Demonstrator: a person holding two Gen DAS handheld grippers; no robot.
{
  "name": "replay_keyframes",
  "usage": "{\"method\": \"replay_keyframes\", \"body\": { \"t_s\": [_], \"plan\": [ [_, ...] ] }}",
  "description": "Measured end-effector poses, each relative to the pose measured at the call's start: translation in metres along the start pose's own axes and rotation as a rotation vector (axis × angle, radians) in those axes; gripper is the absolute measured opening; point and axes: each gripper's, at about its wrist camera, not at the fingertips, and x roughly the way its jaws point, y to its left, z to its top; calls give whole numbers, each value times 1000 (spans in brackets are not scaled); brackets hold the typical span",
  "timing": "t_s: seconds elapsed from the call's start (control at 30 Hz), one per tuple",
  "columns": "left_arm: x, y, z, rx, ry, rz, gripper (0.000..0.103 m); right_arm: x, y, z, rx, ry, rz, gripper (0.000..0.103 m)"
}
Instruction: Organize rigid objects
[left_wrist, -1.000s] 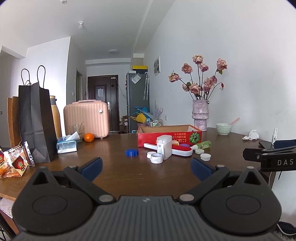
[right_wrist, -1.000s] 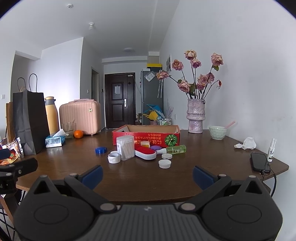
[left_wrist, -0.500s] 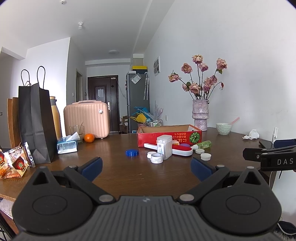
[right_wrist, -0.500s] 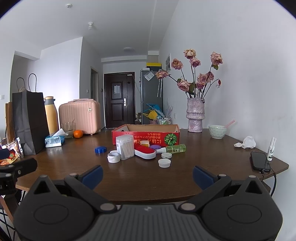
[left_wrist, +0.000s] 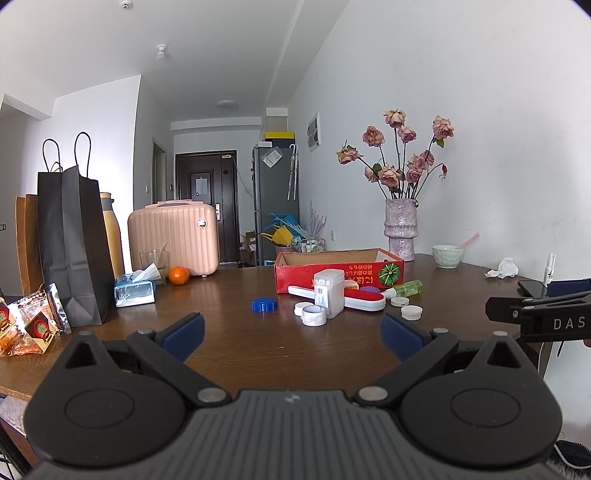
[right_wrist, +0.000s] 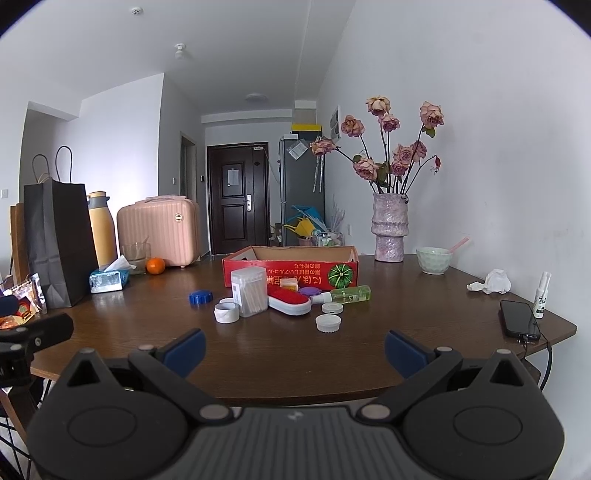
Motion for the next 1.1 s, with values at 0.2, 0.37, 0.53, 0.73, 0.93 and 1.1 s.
{"method": "replay_keyframes", "body": {
  "t_s": [0.2, 0.37, 0.53, 0.73, 0.93, 1.1],
  "plan": [
    [0, 0, 0, 0, -1, 1, 103, 0, -1, 0, 2, -2, -2, 103],
    [0, 0, -1, 1, -1, 2, 103, 0, -1, 0, 6, 5, -1, 103],
    [0, 0, -2, 1, -2, 2, 103, 0, -2, -1, 12, 6, -1, 103],
    [2, 0, -1, 5, -4, 4, 103, 1, -4, -1, 27, 8, 4, 103],
    [7, 2, -3, 0, 6, 9, 103, 2, -6, -3, 37, 15, 2, 103],
    [23, 0, -5, -15, 12, 16, 103, 12, -11, -10, 62, 31, 34, 103]
  ]
}}
